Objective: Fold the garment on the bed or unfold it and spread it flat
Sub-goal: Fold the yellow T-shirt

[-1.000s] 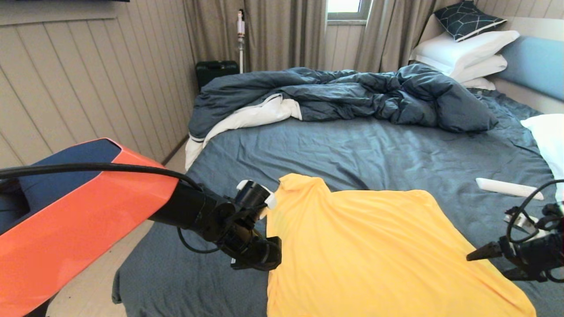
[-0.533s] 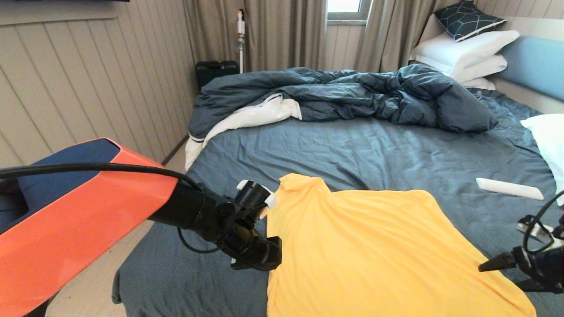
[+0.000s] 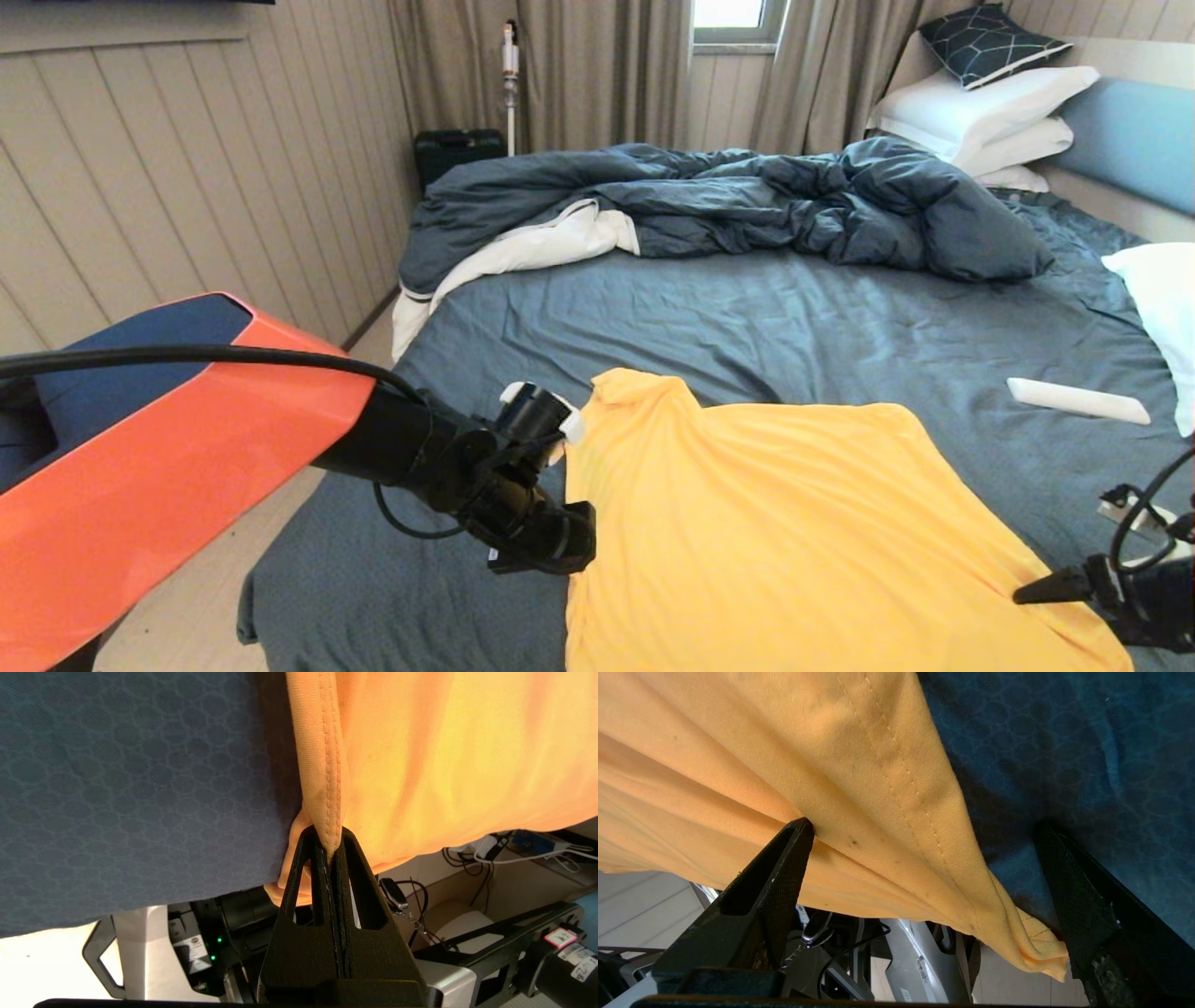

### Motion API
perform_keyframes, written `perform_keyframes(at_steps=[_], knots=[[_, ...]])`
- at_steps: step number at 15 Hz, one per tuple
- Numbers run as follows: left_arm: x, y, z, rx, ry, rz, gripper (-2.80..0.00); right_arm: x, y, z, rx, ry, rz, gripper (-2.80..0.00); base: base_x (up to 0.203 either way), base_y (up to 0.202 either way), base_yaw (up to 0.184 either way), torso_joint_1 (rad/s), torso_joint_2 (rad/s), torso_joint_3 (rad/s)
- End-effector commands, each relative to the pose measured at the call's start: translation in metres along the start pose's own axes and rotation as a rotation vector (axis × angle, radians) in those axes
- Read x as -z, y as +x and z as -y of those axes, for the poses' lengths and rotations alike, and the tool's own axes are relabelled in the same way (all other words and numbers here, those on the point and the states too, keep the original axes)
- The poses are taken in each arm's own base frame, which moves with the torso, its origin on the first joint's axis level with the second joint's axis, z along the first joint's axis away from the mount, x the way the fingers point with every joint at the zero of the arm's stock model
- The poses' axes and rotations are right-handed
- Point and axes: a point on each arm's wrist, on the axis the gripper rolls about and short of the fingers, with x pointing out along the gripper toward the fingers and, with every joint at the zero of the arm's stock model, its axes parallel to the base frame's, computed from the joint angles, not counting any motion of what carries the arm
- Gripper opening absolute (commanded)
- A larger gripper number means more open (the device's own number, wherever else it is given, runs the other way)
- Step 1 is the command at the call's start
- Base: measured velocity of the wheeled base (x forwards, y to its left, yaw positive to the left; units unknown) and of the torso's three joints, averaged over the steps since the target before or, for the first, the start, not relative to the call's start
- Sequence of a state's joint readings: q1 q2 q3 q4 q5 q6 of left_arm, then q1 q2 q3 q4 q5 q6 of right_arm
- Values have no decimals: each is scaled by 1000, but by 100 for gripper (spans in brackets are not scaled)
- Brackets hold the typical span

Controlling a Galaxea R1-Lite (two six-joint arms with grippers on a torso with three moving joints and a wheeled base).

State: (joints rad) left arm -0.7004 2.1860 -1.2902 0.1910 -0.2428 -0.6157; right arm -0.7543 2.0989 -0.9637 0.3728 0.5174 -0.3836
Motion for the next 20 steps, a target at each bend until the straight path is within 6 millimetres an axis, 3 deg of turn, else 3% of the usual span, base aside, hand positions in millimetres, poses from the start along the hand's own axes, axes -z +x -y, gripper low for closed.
perform_keyframes(at_steps=[1,11,20], knots=[[1,-1,0,1,-4,-2,-280,4,1,0,-7,6,-12,0,0,0,0,0,0,0],[2,-2,0,1,-4,-4,-280,17,-16,13,47,41,14,0,0,0,0,0,0,0],[2,-2,0,1,-12,-4,-280,27,-14,11,75,37,-26,0,0,0,0,0,0,0]])
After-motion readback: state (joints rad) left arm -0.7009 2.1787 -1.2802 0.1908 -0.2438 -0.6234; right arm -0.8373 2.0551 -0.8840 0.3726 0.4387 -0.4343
